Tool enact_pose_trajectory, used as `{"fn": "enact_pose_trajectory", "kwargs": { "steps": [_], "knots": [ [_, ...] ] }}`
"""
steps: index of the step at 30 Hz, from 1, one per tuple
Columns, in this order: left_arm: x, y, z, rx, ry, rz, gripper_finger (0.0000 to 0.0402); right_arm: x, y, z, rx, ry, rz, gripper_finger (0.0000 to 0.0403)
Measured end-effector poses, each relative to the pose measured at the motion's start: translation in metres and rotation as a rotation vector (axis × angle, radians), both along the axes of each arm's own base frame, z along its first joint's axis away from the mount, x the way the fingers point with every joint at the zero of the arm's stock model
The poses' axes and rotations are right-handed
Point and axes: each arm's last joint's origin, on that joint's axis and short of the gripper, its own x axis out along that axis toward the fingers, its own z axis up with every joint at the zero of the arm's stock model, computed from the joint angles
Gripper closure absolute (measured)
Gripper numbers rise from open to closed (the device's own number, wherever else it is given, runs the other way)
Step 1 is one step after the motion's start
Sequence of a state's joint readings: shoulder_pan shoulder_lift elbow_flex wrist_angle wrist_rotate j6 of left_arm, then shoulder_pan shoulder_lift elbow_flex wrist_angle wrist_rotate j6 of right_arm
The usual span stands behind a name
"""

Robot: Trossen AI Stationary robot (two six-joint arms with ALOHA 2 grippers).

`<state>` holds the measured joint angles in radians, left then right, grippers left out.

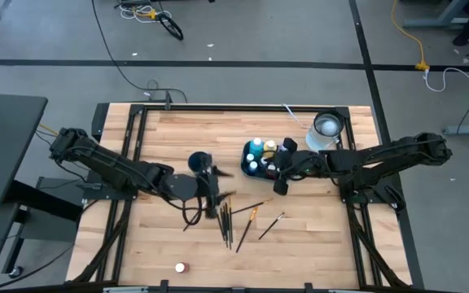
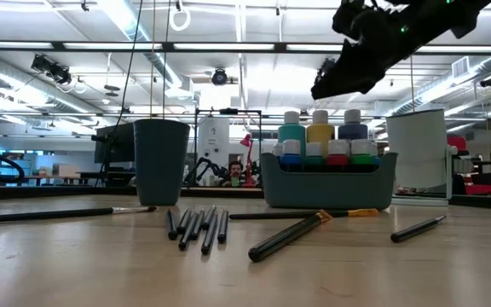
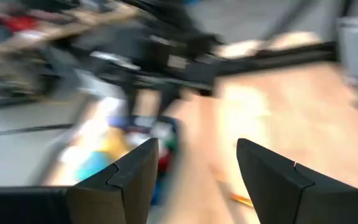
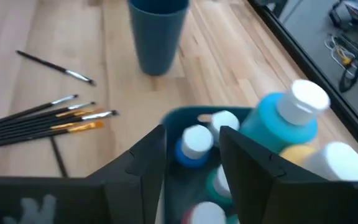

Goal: Pick & Place Paint Supplies
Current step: Put the small red paint bottle into the blue bin

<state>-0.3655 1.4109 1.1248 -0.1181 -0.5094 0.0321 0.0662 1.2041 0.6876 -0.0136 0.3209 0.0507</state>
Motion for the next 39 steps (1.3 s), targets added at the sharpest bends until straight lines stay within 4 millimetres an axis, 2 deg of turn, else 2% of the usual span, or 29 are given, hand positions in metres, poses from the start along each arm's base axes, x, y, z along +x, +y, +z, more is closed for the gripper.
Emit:
{"fn": "enact_pose_trajectory", "kwargs": {
  "steps": [4,8,14,19,25,30,35,39],
  "knots": [
    [-0.005,-0.014,-0.005,-0.096,0.074,-0.212,0.0176,0.001,0.006,0.003,-0.023,-0.024,0.039,0.0250],
    [-0.015,-0.037,-0.006,-0.106,0.096,-0.320,0.0176,0.002,0.010,0.005,-0.026,-0.045,0.055,0.0250],
    [-0.043,-0.079,-0.011,-0.045,0.094,-0.324,0.0176,0.002,0.011,0.005,-0.027,-0.046,0.061,0.0250],
    [-0.065,-0.098,-0.037,-0.071,0.097,-0.386,0.0176,0.002,0.011,0.005,-0.028,-0.055,0.061,0.0250],
    [-0.082,-0.093,-0.070,-0.215,0.109,-0.512,0.0176,0.003,0.011,0.007,-0.022,-0.072,0.058,0.0250],
    [-0.093,-0.081,-0.095,-0.240,0.048,-0.559,0.0176,0.003,0.011,0.006,-0.023,-0.068,0.058,0.0250],
    [-0.105,-0.078,-0.111,-0.341,0.002,-0.743,0.0176,0.003,0.011,0.006,-0.023,-0.063,0.057,0.0250],
    [-0.112,-0.077,-0.116,-0.406,-0.041,-0.856,0.0176,0.003,0.011,0.006,-0.024,-0.060,0.057,0.0250]
  ]
}}
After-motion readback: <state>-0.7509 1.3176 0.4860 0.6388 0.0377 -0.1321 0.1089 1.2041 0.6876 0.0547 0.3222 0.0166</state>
